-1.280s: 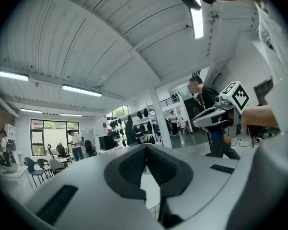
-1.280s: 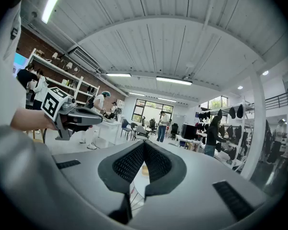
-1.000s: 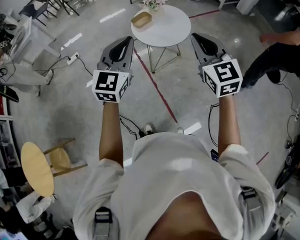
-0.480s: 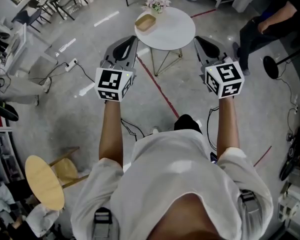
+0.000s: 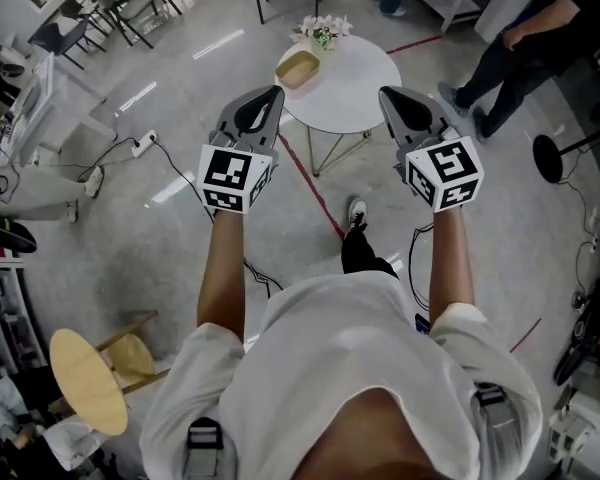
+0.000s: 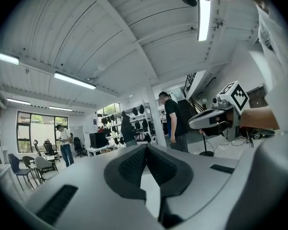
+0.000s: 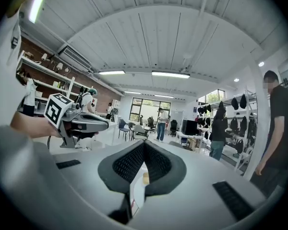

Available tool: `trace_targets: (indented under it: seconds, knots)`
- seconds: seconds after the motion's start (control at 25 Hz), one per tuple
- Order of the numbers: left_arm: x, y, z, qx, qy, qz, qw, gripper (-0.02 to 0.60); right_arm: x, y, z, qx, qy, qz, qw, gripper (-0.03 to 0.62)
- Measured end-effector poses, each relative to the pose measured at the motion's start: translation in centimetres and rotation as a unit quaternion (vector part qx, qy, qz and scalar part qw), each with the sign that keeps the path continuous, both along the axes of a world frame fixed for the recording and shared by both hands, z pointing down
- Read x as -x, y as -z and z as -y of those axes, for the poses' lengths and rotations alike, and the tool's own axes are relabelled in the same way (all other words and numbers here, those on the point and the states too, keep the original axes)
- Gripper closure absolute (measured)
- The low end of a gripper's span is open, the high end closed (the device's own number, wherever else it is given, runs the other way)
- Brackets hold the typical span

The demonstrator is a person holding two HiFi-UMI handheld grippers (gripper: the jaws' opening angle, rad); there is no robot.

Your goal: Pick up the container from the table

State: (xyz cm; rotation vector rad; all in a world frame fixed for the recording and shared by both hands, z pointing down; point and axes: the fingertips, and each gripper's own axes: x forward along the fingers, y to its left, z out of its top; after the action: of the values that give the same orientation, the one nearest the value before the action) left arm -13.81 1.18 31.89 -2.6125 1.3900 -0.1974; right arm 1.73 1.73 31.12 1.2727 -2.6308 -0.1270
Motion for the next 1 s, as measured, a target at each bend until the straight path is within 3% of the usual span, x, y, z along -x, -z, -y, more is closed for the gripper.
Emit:
trace_targets:
  seconds: [0.56, 0.8, 1.0]
  knots:
    - [-7.9, 2.0, 21.9, 0.005, 0.037, -0.006, 0.9993, 0.568, -7.3, 2.3, 22.2, -0.001, 0.06, -0.02, 0.998, 0.583]
    - [-8.8, 0.2, 27.8, 0.028, 0.053, -0.005, 0.9982, 0.568, -8.6, 0.0, 28.2, 0.027, 0.062, -0.017, 0.998, 0.582]
    - [-8.0, -4.0, 31.5, 0.071, 0.046, 0.009, 0.9964, 0.568, -7.7, -3.3, 31.7, 0.075, 0.052, -0.008, 0.996, 0.58]
